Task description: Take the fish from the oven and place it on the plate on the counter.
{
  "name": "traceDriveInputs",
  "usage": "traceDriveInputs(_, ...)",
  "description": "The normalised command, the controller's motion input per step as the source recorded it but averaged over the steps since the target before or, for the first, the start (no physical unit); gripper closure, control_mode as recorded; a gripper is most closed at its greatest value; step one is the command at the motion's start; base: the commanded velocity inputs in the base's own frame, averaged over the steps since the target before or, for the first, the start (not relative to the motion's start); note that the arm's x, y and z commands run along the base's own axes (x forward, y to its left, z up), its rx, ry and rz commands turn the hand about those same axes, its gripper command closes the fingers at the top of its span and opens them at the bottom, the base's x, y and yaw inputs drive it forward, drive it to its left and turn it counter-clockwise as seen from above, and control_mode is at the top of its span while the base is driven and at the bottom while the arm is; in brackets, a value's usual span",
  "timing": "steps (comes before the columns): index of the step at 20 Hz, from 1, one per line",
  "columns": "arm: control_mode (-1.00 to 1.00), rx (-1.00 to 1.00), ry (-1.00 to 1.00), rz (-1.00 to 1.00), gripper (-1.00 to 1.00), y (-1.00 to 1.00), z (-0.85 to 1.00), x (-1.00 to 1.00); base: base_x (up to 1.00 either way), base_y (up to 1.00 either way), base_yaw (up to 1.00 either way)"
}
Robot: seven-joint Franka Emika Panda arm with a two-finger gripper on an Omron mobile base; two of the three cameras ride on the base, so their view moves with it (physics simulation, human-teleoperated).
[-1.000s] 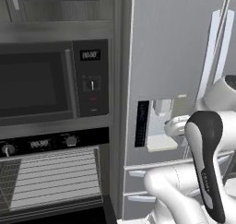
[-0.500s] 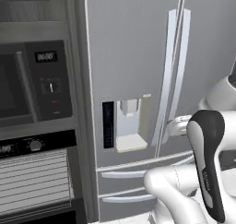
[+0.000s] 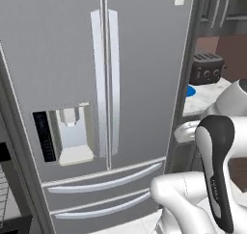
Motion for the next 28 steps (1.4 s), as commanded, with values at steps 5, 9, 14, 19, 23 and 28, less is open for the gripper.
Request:
traceDriveInputs(5, 1.0, 0.0, 0.0, 0.0, 1.0, 0.0, 0.0, 0.0, 0.0, -1.0, 0.0)
traceDriveInputs(9, 1.0, 0.0, 0.0, 0.0, 1.0, 0.0, 0.0, 0.0, 0.15, -0.88, 0.0)
traceDriveInputs(14, 1.0, 0.0, 0.0, 0.0, 1.0, 0.0, 0.0, 0.0, 0.63, -0.22, 0.0)
traceDriveInputs(19, 1.0, 0.0, 0.0, 0.0, 1.0, 0.0, 0.0, 0.0, 0.69, -0.45, 0.0)
traceDriveInputs(23, 1.0, 0.0, 0.0, 0.0, 1.0, 0.0, 0.0, 0.0, 0.06, -0.86, -0.05)
traceDriveInputs(28, 1.0, 0.0, 0.0, 0.0, 1.0, 0.0, 0.0, 0.0, 0.27, -0.28, 0.0)
